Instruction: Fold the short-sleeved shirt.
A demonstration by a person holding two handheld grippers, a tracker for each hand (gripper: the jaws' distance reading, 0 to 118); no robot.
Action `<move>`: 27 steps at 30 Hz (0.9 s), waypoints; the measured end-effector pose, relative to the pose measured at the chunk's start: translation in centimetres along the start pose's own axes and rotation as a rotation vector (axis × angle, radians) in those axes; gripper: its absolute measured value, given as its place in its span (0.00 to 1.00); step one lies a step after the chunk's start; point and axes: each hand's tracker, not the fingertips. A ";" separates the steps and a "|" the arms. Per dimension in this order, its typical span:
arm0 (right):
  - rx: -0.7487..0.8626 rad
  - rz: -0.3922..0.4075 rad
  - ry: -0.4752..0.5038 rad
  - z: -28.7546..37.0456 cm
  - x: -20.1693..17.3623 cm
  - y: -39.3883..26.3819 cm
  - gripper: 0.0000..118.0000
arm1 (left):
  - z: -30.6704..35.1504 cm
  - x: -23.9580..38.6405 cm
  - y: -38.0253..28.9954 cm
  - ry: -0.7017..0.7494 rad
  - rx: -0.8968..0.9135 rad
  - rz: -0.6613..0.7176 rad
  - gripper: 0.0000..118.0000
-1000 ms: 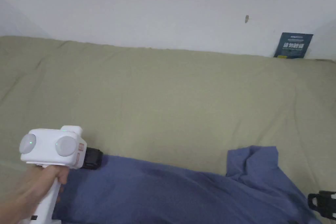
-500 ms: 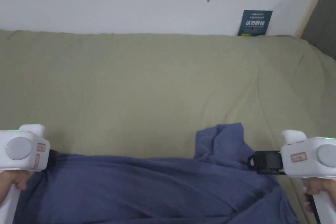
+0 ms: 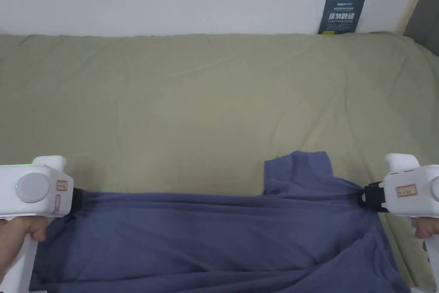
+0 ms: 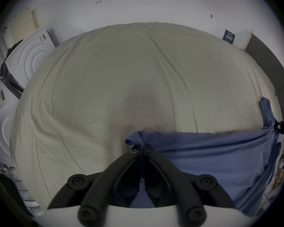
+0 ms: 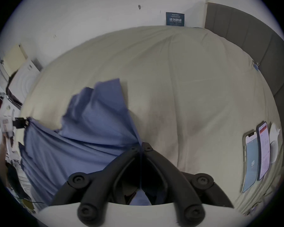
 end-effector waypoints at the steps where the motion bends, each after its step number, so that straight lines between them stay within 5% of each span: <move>1: 0.003 0.006 -0.008 0.7 0.2 0.2 0.01 | 0.9 0.0 -0.6 -0.006 0.030 0.009 0.00; 3: 0.059 0.067 -0.020 3.0 -2.3 -1.0 0.01 | 2.2 -0.7 -1.1 -0.027 0.040 0.005 0.00; 10: 0.141 0.079 0.022 9.0 -3.4 -3.2 0.01 | 7.7 -3.0 -4.2 -0.093 0.110 0.064 0.00; 27: 0.141 0.078 0.087 15.4 -2.3 -16.5 0.01 | 15.2 -6.0 -18.4 -0.145 0.172 0.069 0.00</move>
